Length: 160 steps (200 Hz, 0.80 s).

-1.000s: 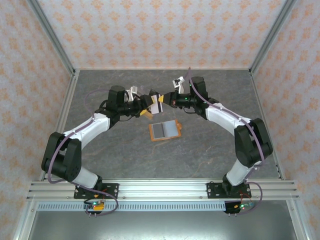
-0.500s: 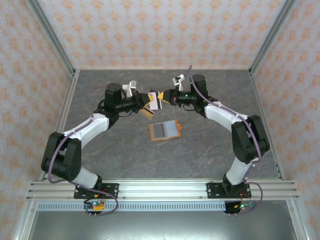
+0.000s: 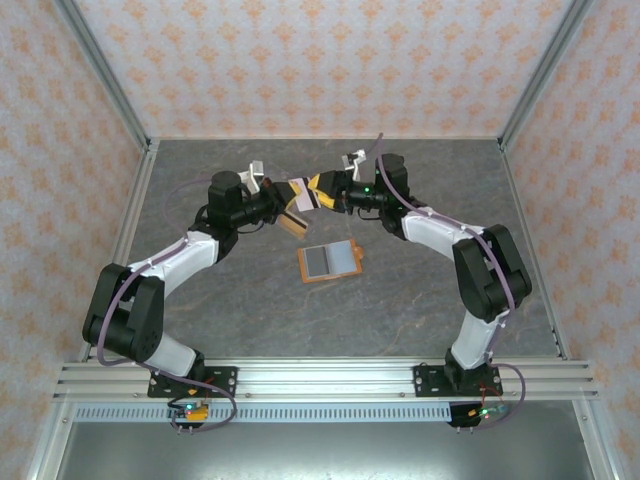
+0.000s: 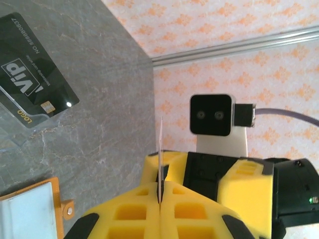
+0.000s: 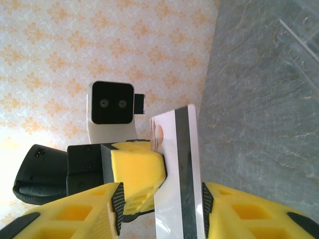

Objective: Take the credit cards out of the card holder

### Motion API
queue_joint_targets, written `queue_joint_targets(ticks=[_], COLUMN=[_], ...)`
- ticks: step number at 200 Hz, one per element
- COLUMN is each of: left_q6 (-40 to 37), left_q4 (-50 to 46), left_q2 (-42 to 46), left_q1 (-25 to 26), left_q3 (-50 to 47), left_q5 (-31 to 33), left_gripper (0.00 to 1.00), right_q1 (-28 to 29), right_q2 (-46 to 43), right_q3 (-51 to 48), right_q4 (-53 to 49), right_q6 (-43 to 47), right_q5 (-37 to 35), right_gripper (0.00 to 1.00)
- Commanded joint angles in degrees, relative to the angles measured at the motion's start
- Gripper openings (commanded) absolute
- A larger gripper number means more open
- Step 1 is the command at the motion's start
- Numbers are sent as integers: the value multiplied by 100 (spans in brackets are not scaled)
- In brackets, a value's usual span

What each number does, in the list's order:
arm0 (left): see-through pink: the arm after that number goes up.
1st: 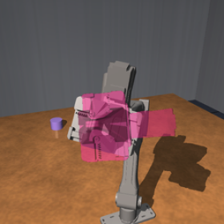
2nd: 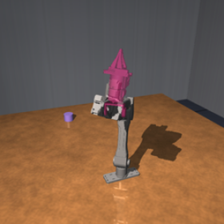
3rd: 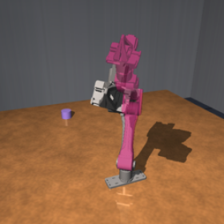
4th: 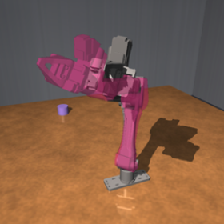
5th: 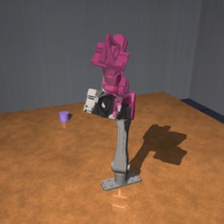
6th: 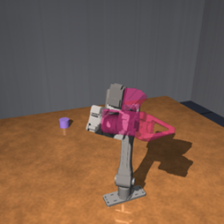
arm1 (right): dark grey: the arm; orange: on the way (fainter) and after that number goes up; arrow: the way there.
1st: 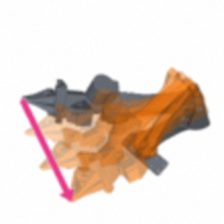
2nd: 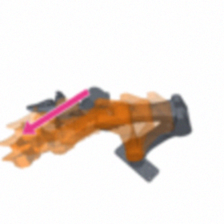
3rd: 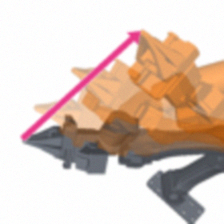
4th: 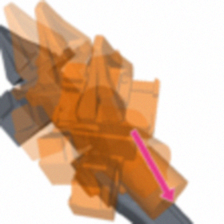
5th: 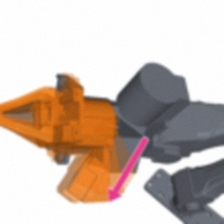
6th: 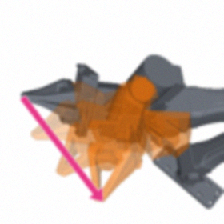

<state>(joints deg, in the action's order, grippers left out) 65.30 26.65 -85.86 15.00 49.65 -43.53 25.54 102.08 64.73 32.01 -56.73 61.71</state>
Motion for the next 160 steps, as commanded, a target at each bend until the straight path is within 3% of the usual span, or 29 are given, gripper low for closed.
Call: queue_joint_targets(ticks=[1, 36, 87, 100, 125, 160], left_q6=[290, 421, 342, 231, -305, -965], left_q4=[443, 491, 277, 14, -1134, -2907], left_q2=[57, 26, 77, 146, 393, 865], left_q1=[-39, -69, -107, -119, -187, -354], left_q3=[-81, -140, -183, -192, -142, -182], left_q5=[388, 535, 631, 737, 1180, 2140], left_gripper=[0, 0, 1, 12, 44, 78], right_q1=[50, 62, 94, 120, 218, 491], right_q2=[-8, -4, -22, -47, -26, 170], right_q3=[-91, -136, 44, 192, 737, 1719], right_q4=[670, 778, 216, -394, -2163, -4131], right_q6=[-347, -476, -47, 446, 1994, 4111], right_q5=[23, 49, 34, -73, -541, -1741], right_gripper=[45, 36, 5, 1, 0, 0])
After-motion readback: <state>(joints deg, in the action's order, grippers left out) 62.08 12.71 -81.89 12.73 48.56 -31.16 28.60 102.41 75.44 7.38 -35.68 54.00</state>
